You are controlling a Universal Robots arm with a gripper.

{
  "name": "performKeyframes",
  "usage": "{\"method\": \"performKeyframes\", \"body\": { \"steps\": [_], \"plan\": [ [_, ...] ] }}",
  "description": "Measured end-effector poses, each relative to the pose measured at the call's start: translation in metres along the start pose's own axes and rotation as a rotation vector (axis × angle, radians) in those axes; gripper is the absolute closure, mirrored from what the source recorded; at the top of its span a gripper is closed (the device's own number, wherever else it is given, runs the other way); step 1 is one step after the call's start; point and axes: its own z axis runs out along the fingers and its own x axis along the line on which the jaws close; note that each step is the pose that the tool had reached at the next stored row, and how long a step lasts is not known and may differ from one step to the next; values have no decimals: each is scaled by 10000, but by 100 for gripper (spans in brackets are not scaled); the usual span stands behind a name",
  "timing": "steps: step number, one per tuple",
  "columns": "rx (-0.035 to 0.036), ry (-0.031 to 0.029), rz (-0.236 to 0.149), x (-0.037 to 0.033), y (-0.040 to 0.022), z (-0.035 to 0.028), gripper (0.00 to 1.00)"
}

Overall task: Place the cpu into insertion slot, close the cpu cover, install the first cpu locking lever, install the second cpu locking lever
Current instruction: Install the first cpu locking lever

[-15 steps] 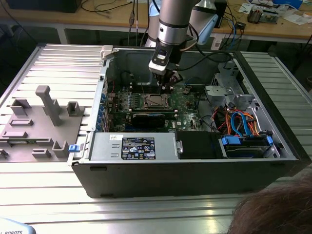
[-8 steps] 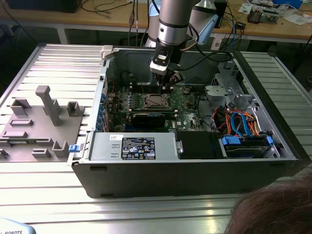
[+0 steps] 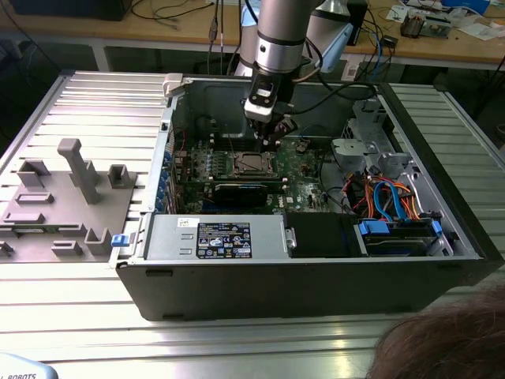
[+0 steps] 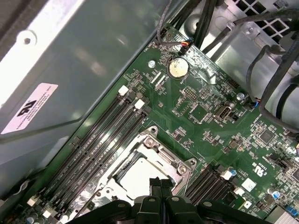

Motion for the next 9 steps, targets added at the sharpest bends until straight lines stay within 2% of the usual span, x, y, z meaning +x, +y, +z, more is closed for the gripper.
{"method": "performKeyframes", "body": {
  "steps": [9],
  "plan": [
    [-9, -34, -457, 0, 0, 0, 89]
  ]
}}
